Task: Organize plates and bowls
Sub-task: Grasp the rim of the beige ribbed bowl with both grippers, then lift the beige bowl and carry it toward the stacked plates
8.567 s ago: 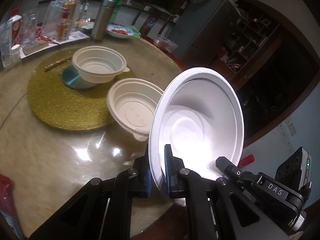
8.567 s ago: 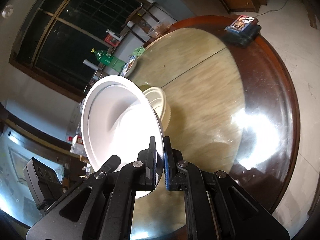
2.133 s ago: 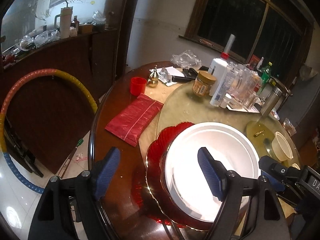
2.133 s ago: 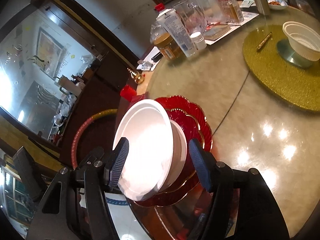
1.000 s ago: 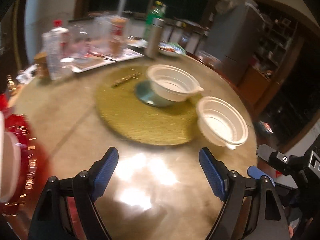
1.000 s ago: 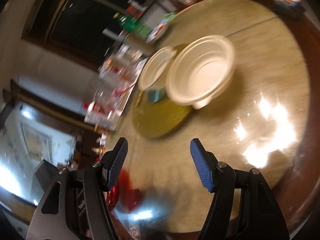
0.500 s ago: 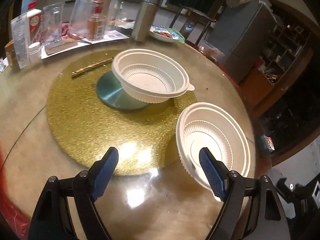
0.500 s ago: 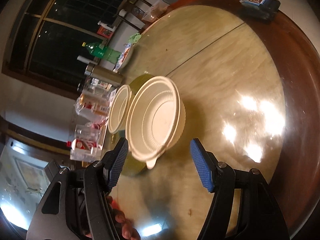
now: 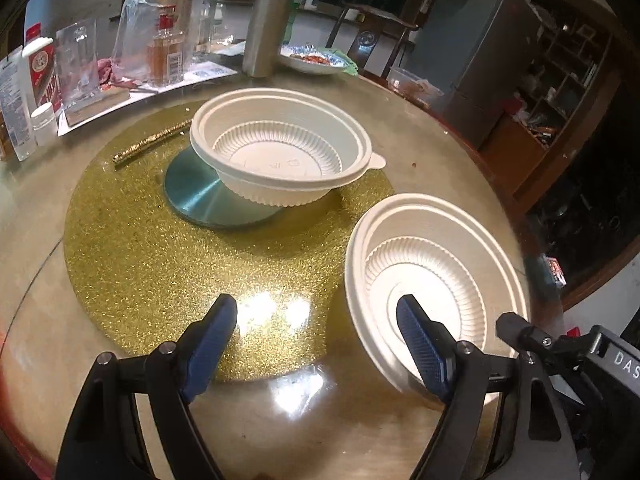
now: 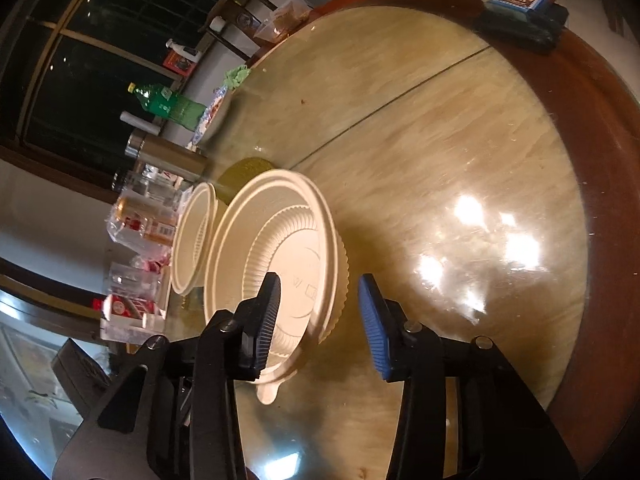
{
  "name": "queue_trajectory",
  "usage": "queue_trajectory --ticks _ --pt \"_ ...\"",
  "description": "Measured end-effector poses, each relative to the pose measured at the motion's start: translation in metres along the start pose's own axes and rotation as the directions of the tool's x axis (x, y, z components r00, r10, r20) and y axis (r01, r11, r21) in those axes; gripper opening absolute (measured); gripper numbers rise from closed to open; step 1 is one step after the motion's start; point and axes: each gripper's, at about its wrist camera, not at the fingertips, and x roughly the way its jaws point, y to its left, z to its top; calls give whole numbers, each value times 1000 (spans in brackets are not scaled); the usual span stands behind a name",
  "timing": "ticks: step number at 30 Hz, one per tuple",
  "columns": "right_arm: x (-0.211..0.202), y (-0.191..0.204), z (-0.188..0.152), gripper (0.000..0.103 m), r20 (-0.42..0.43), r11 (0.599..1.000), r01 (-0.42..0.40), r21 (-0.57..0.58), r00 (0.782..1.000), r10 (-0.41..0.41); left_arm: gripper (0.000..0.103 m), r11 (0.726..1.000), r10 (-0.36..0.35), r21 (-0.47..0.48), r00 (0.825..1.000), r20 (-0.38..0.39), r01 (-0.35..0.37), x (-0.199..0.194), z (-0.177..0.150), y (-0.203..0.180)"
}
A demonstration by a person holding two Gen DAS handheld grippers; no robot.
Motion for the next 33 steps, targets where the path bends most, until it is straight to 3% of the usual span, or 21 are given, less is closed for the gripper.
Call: queue_trajectory --ticks 2,4,6,8,16,33 --pt "4 1 -3 24 4 1000 14 -4 1000 -14 70 1000 -1 3 1000 0 1 0 0 1" --pt "5 1 -7 19 23 1000 23 -15 999 -23 54 999 -16 31 1000 9 16 -1 -1 -2" --pt "7 4 -10 17 34 1000 13 -28 999 -12 28 999 -16 50 1000 9 16 -1 -1 -3" --pt "9 8 -13 12 32 999 2 -49 999 -1 16 998 -9 65 1000 -3 9 2 -2 -4" --pt "13 10 -15 11 27 997 -41 -64 999 43 14 997 -76 1 997 -33 76 4 1 9" --pt "10 12 -20 10 33 991 -76 -108 996 80 14 998 -15 54 999 38 13 -9 -3 3"
